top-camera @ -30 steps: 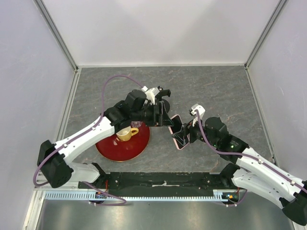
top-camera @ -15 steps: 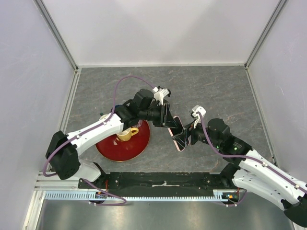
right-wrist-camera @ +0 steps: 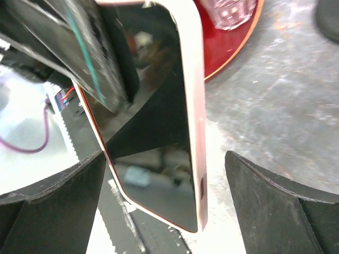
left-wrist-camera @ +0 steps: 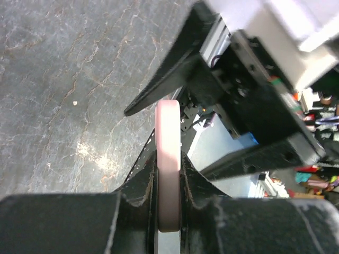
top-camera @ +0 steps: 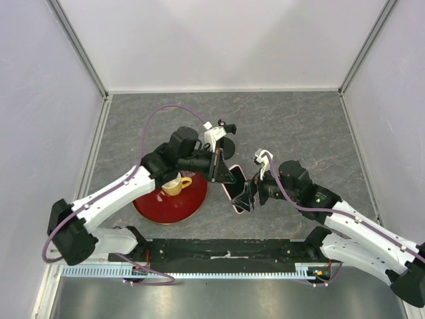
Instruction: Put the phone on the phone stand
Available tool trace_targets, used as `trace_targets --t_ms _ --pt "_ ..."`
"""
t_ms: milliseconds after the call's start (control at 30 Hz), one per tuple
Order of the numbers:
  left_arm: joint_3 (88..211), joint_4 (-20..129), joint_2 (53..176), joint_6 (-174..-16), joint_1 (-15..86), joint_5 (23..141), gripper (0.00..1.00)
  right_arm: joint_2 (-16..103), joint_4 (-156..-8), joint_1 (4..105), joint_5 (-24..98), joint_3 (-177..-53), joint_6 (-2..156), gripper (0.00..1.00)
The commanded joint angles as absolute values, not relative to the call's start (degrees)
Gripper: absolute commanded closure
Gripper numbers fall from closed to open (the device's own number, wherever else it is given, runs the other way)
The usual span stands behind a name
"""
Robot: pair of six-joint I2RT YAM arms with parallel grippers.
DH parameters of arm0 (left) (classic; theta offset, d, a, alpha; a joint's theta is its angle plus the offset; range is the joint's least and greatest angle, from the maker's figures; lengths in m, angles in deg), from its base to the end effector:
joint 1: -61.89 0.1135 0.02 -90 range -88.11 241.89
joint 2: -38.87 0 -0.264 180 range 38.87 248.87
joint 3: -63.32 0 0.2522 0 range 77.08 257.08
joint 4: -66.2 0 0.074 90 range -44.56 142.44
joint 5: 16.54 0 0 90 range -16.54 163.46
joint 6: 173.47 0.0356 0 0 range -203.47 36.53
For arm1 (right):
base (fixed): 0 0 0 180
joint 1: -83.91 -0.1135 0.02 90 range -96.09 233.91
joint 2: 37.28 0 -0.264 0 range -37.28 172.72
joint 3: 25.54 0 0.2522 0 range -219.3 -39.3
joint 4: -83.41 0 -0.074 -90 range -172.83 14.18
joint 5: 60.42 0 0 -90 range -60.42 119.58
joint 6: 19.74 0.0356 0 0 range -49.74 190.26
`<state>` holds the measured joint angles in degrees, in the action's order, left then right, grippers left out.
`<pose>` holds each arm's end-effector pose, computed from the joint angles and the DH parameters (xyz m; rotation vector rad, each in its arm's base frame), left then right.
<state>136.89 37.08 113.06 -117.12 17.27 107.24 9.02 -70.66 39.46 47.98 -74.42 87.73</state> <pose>0.1927 -0.2179 0.3134 0.6223 2.2470 -1.3819 0.1267 0.1400 0.2730 -0.7040 1.9806 0.9973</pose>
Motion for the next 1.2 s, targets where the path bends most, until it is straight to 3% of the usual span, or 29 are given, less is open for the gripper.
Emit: trace_targets --t_ms 0,267,467,567,667,767,800,900,967,1000,1067,1100,1167 --pt "135.6 36.1 104.6 -107.1 18.2 113.7 0.98 11.1 -72.1 39.2 56.4 -75.3 90.3 0.02" --pt "131.4 35.7 97.3 -103.2 18.3 120.2 0.98 7.4 -96.1 39.2 71.5 -66.7 99.6 0.04" --pt "131.0 38.5 96.4 -102.5 18.2 125.8 0.98 11.7 -111.3 39.0 79.9 -63.9 108.7 0.19" --pt "130.8 40.7 96.7 -103.9 18.3 125.8 0.98 12.0 -114.4 38.3 79.8 -63.7 109.9 0.30" --pt "130.4 43.8 97.1 -107.6 18.3 125.5 0.98 12.5 -117.9 37.2 78.4 -62.7 111.6 0.54" --pt "129.9 47.0 97.3 -110.4 18.3 124.9 0.98 13.3 -119.6 36.3 77.1 -62.2 112.1 0.68" --pt "129.9 48.1 97.2 -111.8 18.2 124.7 0.98 13.5 -119.8 36.1 76.6 -62.2 112.2 0.79" --pt "131.0 47.5 97.4 -113.4 18.3 124.3 0.98 13.7 -120.4 35.7 75.3 -61.5 111.8 1.00" --pt "131.7 46.6 97.5 -114.9 18.2 123.5 0.84 12.4 -120.8 35.7 71.2 -60.2 111.7 1.00" --pt "131.6 46.5 97.4 -115.8 18.3 123.3 0.65 11.9 -121.7 35.7 69.9 -59.4 112.3 1.00" --pt "130.5 47.2 96.5 -118.4 18.2 122.7 0.49 10.4 -126.4 35.7 67.0 -57.2 113.9 1.00" --pt "130.0 48.0 96.1 -119.4 18.2 122.5 0.35 9.9 -127.9 35.7 66.7 -56.6 114.6 1.00" --pt "128.4 49.9 95.3 -121.4 18.3 122.6 0.29 9.6 -131.9 35.7 66.8 -55.8 116.7 1.00"
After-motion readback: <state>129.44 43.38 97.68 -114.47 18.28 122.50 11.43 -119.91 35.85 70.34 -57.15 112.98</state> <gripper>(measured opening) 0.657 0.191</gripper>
